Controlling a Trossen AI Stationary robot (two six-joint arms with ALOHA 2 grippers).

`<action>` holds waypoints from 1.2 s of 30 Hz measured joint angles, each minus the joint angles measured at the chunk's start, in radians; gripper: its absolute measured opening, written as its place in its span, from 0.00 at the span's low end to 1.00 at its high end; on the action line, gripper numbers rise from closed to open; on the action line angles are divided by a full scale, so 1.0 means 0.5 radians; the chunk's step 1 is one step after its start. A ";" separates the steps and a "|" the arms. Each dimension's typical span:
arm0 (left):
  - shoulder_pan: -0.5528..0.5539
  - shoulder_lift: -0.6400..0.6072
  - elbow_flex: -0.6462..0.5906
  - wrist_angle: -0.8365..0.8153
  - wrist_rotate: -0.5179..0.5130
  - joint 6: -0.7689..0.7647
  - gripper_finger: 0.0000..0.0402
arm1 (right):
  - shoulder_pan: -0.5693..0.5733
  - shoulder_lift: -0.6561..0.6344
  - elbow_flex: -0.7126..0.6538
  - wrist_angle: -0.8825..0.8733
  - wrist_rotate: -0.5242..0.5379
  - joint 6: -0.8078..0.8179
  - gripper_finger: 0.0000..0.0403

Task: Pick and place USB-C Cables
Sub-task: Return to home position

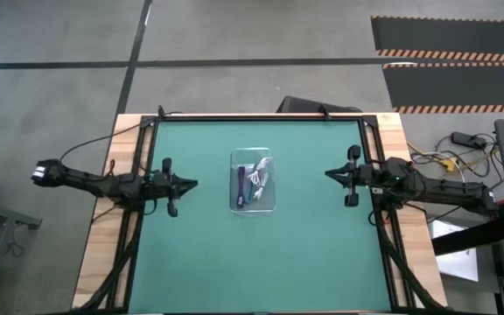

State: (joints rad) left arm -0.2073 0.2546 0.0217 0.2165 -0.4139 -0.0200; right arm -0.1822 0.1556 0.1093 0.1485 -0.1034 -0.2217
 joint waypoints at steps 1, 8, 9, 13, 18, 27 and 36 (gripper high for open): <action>0.000 -0.038 -0.012 -0.006 0.003 0.000 0.02 | 0.000 -0.034 0.000 -0.009 0.000 -0.013 0.02; 0.000 -0.257 -0.025 -0.190 0.013 0.002 0.02 | 0.001 -0.280 0.003 -0.129 0.000 -0.054 0.02; 0.000 -0.282 -0.026 -0.207 0.013 0.002 0.02 | 0.001 -0.309 0.003 -0.152 0.002 -0.053 0.02; 0.000 -0.351 -0.027 -0.266 0.026 0.002 0.02 | -0.002 -0.295 0.001 -0.172 0.002 -0.068 0.02; 0.000 -0.405 -0.028 -0.294 0.032 0.019 0.02 | -0.003 -0.285 0.001 -0.187 0.002 -0.104 0.02; 0.000 -0.449 -0.031 -0.293 0.033 0.053 0.02 | -0.003 -0.284 0.001 -0.200 0.002 -0.135 0.02; 0.000 -0.389 -0.032 -0.293 0.032 0.056 0.02 | -0.003 -0.280 0.001 -0.200 0.125 -0.124 0.02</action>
State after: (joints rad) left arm -0.2073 0.0601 0.0055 0.0700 -0.3977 0.0078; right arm -0.1837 0.0158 0.1098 0.0486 -0.0410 -0.2837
